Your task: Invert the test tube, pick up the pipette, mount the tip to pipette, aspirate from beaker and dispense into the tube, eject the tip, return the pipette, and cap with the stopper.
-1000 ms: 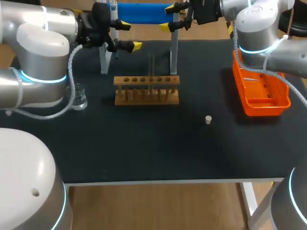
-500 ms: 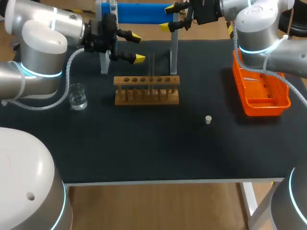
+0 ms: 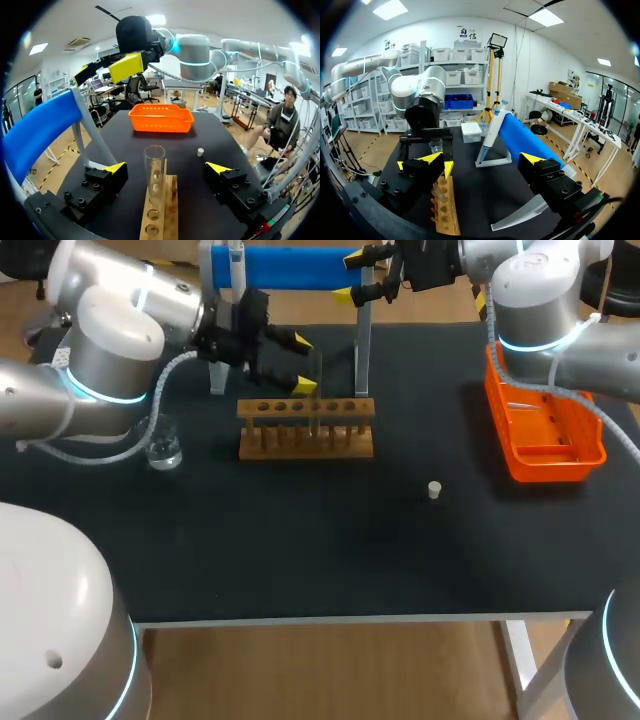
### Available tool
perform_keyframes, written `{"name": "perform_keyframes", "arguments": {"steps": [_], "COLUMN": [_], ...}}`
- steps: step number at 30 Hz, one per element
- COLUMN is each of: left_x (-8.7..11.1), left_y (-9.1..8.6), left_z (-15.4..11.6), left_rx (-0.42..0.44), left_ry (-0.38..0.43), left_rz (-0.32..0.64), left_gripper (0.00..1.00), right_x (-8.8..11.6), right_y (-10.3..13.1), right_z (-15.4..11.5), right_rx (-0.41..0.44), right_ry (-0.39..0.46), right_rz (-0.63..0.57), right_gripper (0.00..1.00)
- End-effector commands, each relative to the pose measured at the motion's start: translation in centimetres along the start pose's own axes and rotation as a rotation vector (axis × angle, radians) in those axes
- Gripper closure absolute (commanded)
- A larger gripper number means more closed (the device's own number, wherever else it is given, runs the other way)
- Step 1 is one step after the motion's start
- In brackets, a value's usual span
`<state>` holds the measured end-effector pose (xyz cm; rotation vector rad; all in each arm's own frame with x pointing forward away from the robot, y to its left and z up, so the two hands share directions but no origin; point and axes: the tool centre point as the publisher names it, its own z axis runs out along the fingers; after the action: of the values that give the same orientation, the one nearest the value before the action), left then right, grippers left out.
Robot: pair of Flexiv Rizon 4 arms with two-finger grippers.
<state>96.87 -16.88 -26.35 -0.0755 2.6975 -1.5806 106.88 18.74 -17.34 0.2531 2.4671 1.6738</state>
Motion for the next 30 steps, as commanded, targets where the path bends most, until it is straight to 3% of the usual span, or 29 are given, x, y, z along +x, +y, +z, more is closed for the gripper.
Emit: {"name": "perform_keyframes", "arguments": {"steps": [1, 10, 30], "left_x": [-0.1, -0.2, -1.2], "left_y": [0.3, 1.1, 0.8], "left_z": [1.6, 2.3, 4.2], "left_rx": [-0.019, -0.055, -0.089], "left_ry": [-0.028, -0.135, -0.091], "left_rz": [0.002, -0.011, 0.005], "left_gripper": [0.0, 0.0, 0.0], "right_x": [-0.1, -0.1, -0.1], "right_y": [0.0, 0.0, 0.0], "right_z": [0.0, 0.0, 0.0], "right_rx": [0.002, 0.002, 0.002], "right_ry": [0.002, 0.002, 0.002], "right_rz": [0.001, 0.001, 0.001], "right_gripper": [0.0, 0.0, 0.0]}}
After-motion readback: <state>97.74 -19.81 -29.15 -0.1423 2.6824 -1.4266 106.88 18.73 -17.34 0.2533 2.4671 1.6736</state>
